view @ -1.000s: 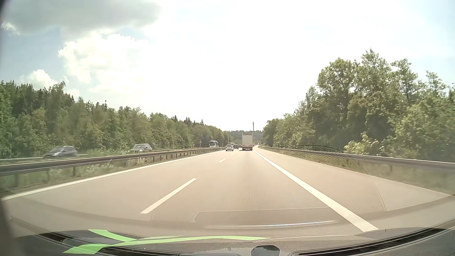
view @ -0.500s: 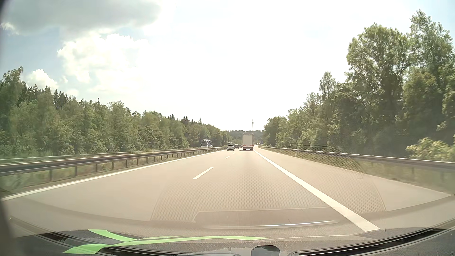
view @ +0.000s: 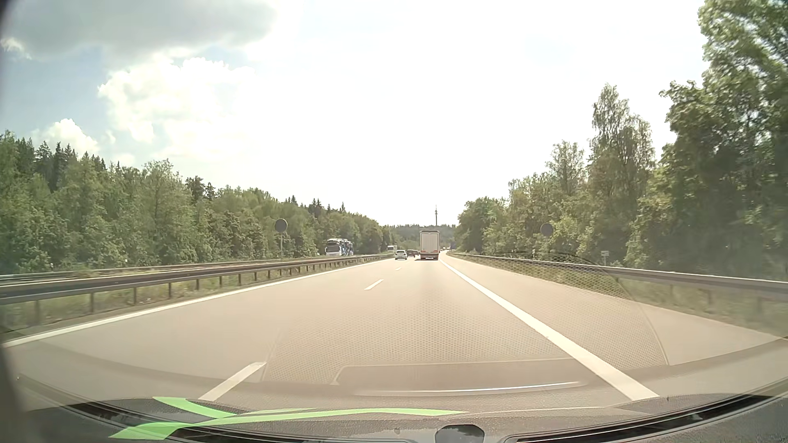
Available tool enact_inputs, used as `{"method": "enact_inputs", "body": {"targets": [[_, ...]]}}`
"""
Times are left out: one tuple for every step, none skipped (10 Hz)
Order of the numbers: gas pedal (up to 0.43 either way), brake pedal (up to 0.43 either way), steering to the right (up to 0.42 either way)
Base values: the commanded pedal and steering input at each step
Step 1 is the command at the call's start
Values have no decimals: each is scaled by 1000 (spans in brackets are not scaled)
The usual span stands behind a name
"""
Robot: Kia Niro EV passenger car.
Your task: Follow the waypoints while adhering to traffic rules and regulations
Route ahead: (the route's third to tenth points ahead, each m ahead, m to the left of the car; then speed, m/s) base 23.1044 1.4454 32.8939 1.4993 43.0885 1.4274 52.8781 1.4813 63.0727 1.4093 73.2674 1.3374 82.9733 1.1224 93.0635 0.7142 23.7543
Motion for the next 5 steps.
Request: {"method": "enact_inputs", "body": {"targets": [[228, 0, -2], [228, 0, -2], [228, 0, -2], [228, 0, -2], [228, 0, -2]]}}
